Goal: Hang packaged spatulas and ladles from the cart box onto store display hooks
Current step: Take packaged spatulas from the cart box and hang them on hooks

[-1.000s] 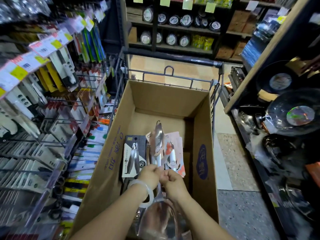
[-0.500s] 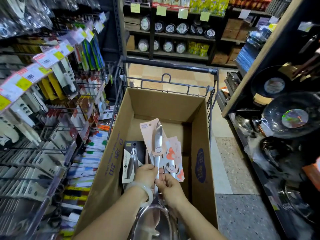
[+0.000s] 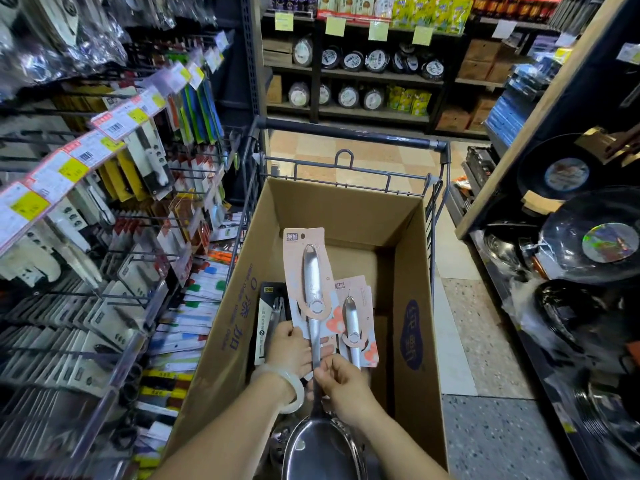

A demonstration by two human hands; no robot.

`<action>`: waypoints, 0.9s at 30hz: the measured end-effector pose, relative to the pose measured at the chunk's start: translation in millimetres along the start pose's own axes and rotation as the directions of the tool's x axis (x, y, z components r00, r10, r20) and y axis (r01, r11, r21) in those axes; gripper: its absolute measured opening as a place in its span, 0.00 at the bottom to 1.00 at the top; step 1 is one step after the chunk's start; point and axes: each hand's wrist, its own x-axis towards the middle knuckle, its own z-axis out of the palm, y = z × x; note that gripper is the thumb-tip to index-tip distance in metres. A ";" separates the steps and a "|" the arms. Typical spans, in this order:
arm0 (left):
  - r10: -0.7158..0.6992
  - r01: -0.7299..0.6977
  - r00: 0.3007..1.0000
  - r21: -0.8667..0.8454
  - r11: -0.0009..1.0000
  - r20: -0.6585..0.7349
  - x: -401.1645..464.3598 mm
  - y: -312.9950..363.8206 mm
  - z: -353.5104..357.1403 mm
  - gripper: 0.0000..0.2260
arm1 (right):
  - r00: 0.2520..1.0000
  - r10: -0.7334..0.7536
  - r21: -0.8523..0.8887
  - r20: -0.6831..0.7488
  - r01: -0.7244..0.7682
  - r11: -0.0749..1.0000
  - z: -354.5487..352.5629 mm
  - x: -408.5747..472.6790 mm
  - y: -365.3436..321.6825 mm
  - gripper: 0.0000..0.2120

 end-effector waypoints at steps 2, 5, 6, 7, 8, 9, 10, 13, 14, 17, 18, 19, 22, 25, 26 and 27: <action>0.030 -0.030 0.999 0.012 0.999 0.031 -1.9 0.0 0.9 0.07 | 1.000 -0.009 -0.005 -0.003 0.009 1.000 1.0 0.1 -0.2 0.09; 0.061 -0.064 0.997 0.070 0.995 0.048 -4.4 -1.7 -0.5 0.04 | 1.000 -0.025 0.011 -0.003 0.025 1.000 1.6 1.1 1.3 0.09; 0.058 -0.062 0.997 0.075 0.995 0.053 -4.9 -2.3 -1.8 0.04 | 1.000 -0.030 0.015 0.000 0.030 0.999 1.8 1.7 1.9 0.09; 0.055 -0.059 0.997 0.069 0.996 0.058 -5.0 -2.8 -2.8 0.04 | 0.999 -0.037 0.012 0.001 0.037 0.999 2.1 2.4 2.8 0.09; 0.053 -0.057 0.997 0.063 0.996 0.058 -5.4 -2.9 -3.6 0.04 | 0.999 -0.044 0.011 0.004 0.043 0.999 2.6 3.0 3.6 0.10; 0.056 -0.059 0.997 0.060 0.996 0.055 -5.3 -3.1 -4.5 0.04 | 0.999 -0.047 0.013 0.005 0.047 0.999 3.0 3.9 4.6 0.10; 0.060 -0.063 0.997 0.065 0.996 0.043 -4.5 -3.4 -5.0 0.04 | 0.999 -0.046 0.021 0.004 0.045 0.999 3.4 4.9 5.7 0.11; 0.086 -0.086 0.996 0.109 0.990 0.005 -1.9 -5.3 -4.1 0.02 | 0.999 -0.044 0.036 0.013 0.043 0.998 3.3 8.6 9.9 0.12; 0.092 -0.091 0.996 0.109 0.990 -0.002 -1.4 -5.9 -3.5 0.03 | 0.999 -0.044 0.037 0.015 0.044 0.998 3.2 10.2 11.2 0.12; 0.079 -0.079 0.997 0.040 0.996 -0.005 0.2 -9.1 -2.5 0.08 | 0.999 -0.044 0.028 0.000 0.044 0.999 2.5 16.0 16.8 0.12; 0.072 -0.072 0.997 0.001 0.997 0.006 1.2 -10.6 -2.7 0.09 | 0.999 -0.040 0.026 -0.006 0.040 0.999 2.1 17.5 19.6 0.12; 0.069 -0.069 0.998 -0.027 0.997 0.014 2.5 -12.3 -2.6 0.10 | 0.999 -0.036 0.018 -0.010 0.036 0.999 1.7 19.4 22.5 0.12; 0.076 -0.076 0.997 -0.030 0.997 0.002 6.4 -14.1 -5.3 0.10 | 1.000 0.009 0.020 -0.009 -0.009 1.000 -1.9 23.7 28.4 0.09; 0.117 -0.117 0.993 0.027 0.993 -0.017 12.9 -15.1 -14.4 0.10 | 0.980 0.073 0.006 -0.183 -0.073 0.997 -15.3 35.0 37.9 0.06; 0.132 -0.131 0.991 0.049 0.990 -0.020 14.7 -15.5 -18.2 0.10 | 0.949 0.078 -0.060 -0.305 -0.101 0.993 -23.1 40.8 43.1 0.04; 0.139 -0.137 0.990 0.065 0.988 -0.024 16.4 -16.3 -21.4 0.09 | 0.903 0.086 -0.151 -0.421 -0.163 0.975 -30.9 47.0 48.0 0.07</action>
